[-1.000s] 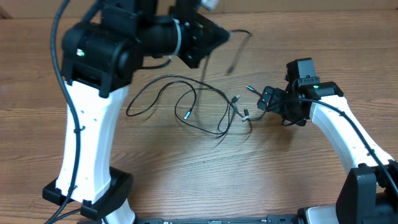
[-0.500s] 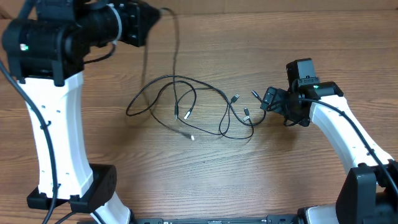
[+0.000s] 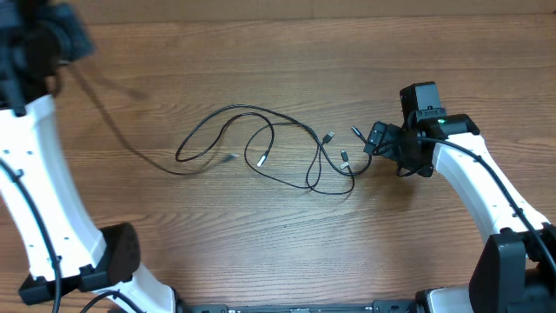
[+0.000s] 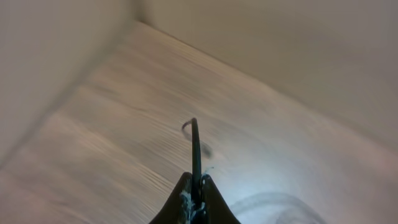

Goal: Untangle cables

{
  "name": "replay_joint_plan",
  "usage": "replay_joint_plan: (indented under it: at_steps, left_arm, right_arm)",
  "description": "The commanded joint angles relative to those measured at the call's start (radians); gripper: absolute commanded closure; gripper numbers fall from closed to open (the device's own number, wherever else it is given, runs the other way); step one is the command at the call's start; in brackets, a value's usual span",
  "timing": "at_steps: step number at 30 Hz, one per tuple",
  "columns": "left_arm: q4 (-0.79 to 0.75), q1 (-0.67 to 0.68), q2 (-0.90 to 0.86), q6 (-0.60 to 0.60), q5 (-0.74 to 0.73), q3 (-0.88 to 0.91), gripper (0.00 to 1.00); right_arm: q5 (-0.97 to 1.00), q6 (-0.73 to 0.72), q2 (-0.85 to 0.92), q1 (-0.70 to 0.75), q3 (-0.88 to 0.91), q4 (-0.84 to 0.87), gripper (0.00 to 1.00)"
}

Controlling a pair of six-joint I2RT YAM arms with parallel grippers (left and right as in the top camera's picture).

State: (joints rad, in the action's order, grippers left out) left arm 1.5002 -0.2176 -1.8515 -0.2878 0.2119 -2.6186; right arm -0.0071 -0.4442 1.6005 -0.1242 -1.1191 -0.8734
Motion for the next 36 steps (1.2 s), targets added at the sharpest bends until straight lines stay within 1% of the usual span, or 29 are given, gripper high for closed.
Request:
replay_joint_plan:
  at_steps: [1,3,8,14,20,24,29,32,36]
  left_arm:
    - [-0.048,-0.122,0.034,-0.132,0.167,-0.009,0.96]
    - [-0.080,-0.182,0.034,-0.171,0.192,-0.009,0.96]
    - [-0.133,-0.285,0.034,-0.240,0.187,-0.009,0.96]
    - [-0.138,-0.299,0.024,-0.243,0.100,-0.008,0.96]
    - [-0.082,-0.298,-0.025,-0.243,-0.026,-0.008,0.96]
    - [-0.009,-0.298,-0.082,-0.240,-0.109,-0.008,0.96]
    - [0.100,-0.298,-0.185,-0.240,-0.153,-0.008,0.96]
    - [0.157,-0.298,-0.247,-0.238,-0.152,-0.008,0.96]
    - [0.190,-0.298,-0.323,-0.209,-0.153,-0.008,0.96]
  right_arm:
    - [0.014,-0.005,0.012,0.002,0.000,0.003,0.00]
    - [0.013,-0.005,0.012,0.002,0.000,0.003,0.00]
    - [0.013,-0.005,0.012,0.002,0.000,0.004,0.00]
    - [0.013,-0.005,0.012,0.002,0.000,0.006,0.00]
    - [0.006,-0.005,0.012,0.002,0.000,0.006,0.00]
    - [0.006,-0.005,0.012,0.002,0.000,0.006,0.00]
    - [0.006,-0.005,0.012,0.002,0.000,0.005,0.00]
    - [0.006,-0.005,0.012,0.002,0.000,0.003,0.00]
    - [0.006,-0.005,0.012,0.002,0.000,0.003,0.00]
